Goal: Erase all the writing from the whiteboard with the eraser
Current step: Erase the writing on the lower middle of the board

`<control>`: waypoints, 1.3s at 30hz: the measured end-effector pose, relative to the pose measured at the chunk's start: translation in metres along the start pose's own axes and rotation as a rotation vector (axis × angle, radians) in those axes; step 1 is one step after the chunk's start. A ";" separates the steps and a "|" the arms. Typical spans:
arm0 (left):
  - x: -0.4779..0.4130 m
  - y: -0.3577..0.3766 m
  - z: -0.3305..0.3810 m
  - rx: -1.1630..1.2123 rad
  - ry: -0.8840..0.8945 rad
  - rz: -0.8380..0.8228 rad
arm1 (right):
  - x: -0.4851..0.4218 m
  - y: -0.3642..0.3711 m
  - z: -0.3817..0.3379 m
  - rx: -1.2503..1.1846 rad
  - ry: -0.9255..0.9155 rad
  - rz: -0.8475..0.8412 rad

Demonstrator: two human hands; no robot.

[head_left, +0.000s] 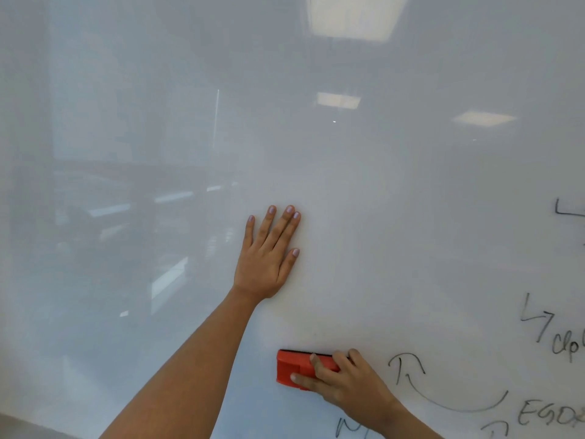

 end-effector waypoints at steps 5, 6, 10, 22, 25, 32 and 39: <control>0.001 0.001 0.000 -0.007 -0.002 0.011 | 0.009 -0.026 0.039 0.065 0.128 0.076; 0.001 0.001 0.000 -0.011 -0.001 0.011 | 0.006 -0.032 0.048 0.067 0.173 0.095; 0.001 0.002 -0.001 -0.018 -0.002 0.009 | -0.004 -0.034 0.047 0.016 0.247 0.111; 0.002 0.002 -0.002 0.023 -0.001 0.037 | 0.034 -0.049 0.072 0.067 0.393 0.126; 0.006 0.005 0.002 0.040 -0.033 0.039 | 0.038 -0.042 0.062 0.028 0.426 0.118; 0.065 0.027 0.036 0.043 0.089 -0.023 | 0.086 -0.028 0.047 0.070 0.319 0.062; 0.106 0.049 0.077 0.008 0.193 -0.084 | 0.112 -0.048 0.086 0.102 0.555 0.179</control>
Point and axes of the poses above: each hand's wrist, its own x-axis away from the middle knuckle, its own y-axis out of the palm, z = x × y, the point moved 6 cm from there along -x, towards the middle knuckle, and after that the axes turned 5 degrees about -y, right-handed, at the moved point
